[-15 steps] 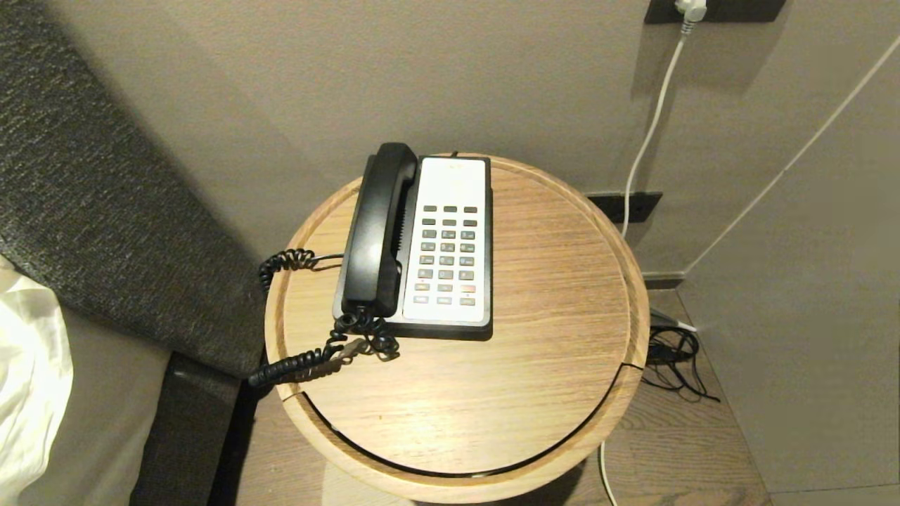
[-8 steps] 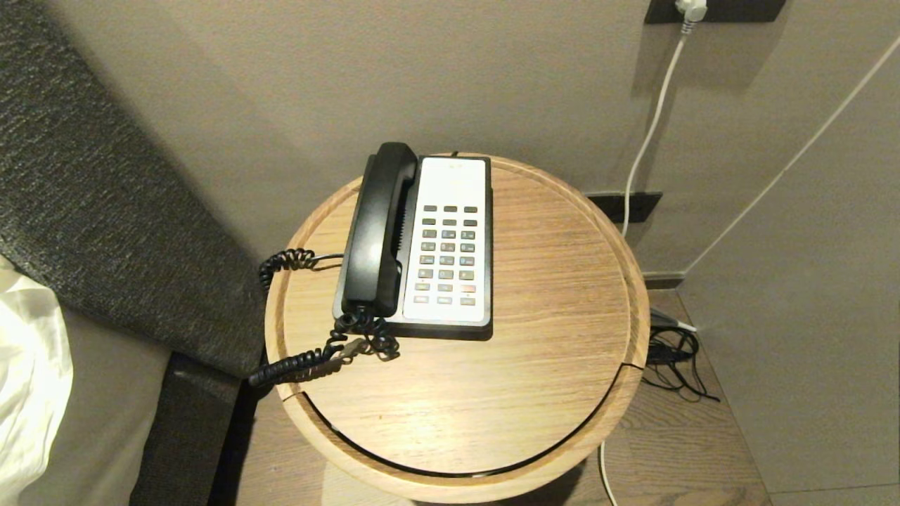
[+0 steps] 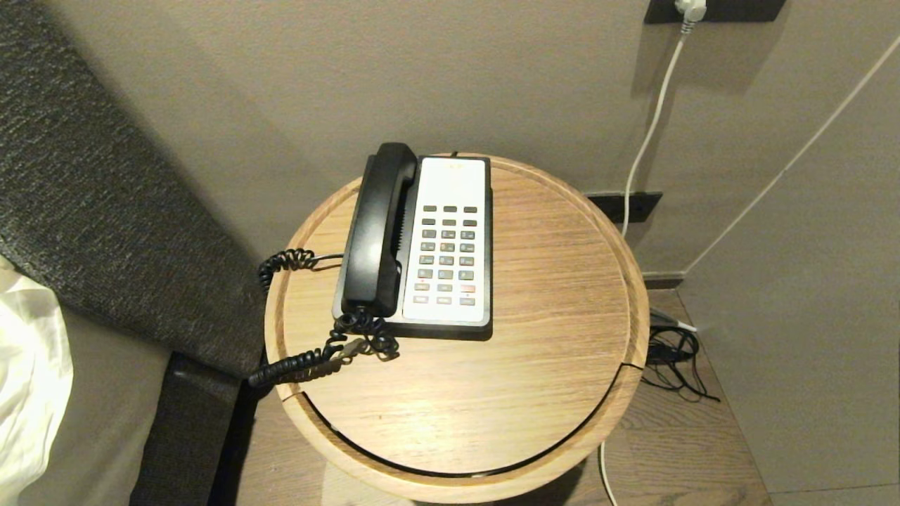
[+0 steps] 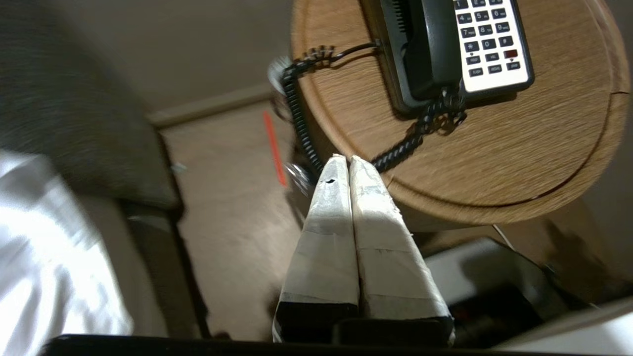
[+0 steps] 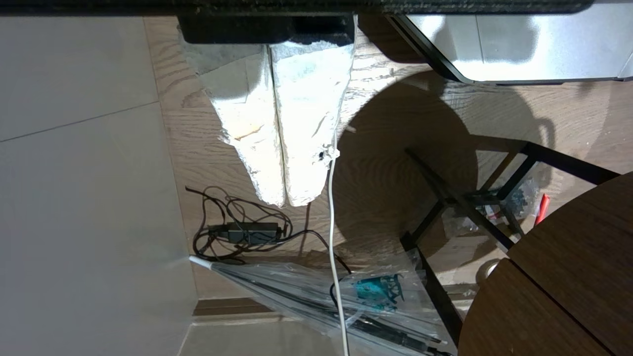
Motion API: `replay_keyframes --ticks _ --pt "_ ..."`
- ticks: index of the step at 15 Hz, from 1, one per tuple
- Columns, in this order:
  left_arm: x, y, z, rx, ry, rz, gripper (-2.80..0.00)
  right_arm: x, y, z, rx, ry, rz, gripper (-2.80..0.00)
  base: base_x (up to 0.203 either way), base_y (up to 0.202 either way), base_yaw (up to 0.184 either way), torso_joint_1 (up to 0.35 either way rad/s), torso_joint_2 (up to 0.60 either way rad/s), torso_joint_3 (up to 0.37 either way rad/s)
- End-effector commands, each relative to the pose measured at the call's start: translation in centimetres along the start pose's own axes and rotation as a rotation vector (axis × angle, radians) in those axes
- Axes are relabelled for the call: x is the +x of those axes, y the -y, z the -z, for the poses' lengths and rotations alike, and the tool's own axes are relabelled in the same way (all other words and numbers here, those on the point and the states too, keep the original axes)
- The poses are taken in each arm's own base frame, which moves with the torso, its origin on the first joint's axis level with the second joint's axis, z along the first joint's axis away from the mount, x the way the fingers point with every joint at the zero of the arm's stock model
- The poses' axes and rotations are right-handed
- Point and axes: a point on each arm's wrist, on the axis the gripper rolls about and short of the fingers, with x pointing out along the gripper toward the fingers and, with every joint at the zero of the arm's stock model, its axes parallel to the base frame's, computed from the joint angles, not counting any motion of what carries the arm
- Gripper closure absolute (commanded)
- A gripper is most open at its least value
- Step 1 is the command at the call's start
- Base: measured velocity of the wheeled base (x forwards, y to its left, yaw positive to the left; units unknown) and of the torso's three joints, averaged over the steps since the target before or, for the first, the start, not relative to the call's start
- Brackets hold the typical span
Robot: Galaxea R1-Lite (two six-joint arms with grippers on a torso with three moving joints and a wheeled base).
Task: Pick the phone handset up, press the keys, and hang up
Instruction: Pick up the desk phone handset
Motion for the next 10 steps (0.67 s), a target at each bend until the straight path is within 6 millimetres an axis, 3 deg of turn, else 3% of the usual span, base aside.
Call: replay_keyframes --ticks 1,4,7,10 --pt "8.5 -2.3 -3.1 -0.050 -0.207 0.094 0.00 0.0 0.0 0.0 0.001 -0.001 0.000 0.00 0.000 0.000 0.000 0.000 0.00 0.000" --pt "14.0 -1.0 -5.2 -0.092 -0.252 0.191 0.00 0.0 0.0 0.0 -0.001 -0.001 0.000 0.00 0.000 0.000 0.000 0.000 0.00 0.000" --pt "15.0 1.0 -7.0 -0.189 -0.224 0.253 0.00 0.0 0.0 0.0 -0.001 -0.001 0.000 0.00 0.000 0.000 0.000 0.000 0.00 0.000" --pt "16.2 3.4 -7.2 -0.120 -0.234 0.168 0.00 0.0 0.0 0.0 -0.001 0.000 0.000 0.00 0.000 0.000 0.000 0.000 0.00 0.000"
